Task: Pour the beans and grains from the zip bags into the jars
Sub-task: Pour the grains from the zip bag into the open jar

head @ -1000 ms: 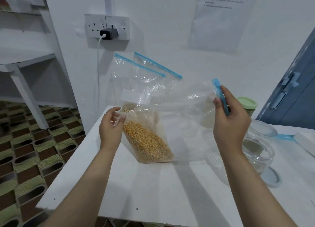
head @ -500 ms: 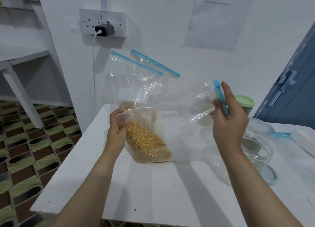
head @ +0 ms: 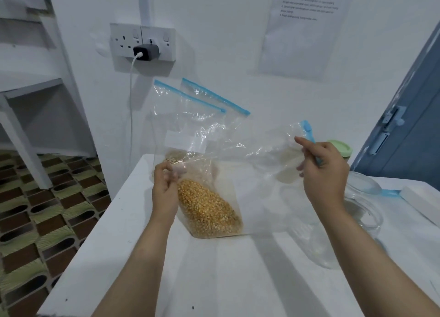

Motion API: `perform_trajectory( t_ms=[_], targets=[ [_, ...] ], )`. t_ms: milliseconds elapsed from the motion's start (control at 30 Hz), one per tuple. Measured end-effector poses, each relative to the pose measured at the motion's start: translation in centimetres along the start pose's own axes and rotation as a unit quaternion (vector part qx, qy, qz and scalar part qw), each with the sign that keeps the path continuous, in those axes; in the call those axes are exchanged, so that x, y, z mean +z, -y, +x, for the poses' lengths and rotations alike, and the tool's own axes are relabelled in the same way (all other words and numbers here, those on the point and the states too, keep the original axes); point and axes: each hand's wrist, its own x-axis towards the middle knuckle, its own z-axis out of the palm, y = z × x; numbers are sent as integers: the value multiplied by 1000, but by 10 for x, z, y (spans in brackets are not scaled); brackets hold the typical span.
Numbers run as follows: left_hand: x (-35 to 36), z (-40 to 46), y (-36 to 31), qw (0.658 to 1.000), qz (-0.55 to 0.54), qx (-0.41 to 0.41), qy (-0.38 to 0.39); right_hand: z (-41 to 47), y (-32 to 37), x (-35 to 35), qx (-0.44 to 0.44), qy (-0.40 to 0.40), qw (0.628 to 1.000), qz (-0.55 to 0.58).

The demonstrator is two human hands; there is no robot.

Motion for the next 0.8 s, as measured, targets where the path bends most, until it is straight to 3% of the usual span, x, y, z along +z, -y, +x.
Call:
perform_trajectory(
  t_ms=[233,367,600,800],
  targets=[
    [0,-1,-4,999,5,15,31,-2,-7,-2,-1,-6,1000,-5],
    [-2,2,4,996,71,31,45,-2,-10,-2,-3,-6,1000,-11],
    [4,5,5,986,142,86,12,-1,-6,-3,-8,-2,1000,-5],
    [13,7,-12,985,125,108,-41,1,14,-5,-40,-15,999,16]
  ],
)
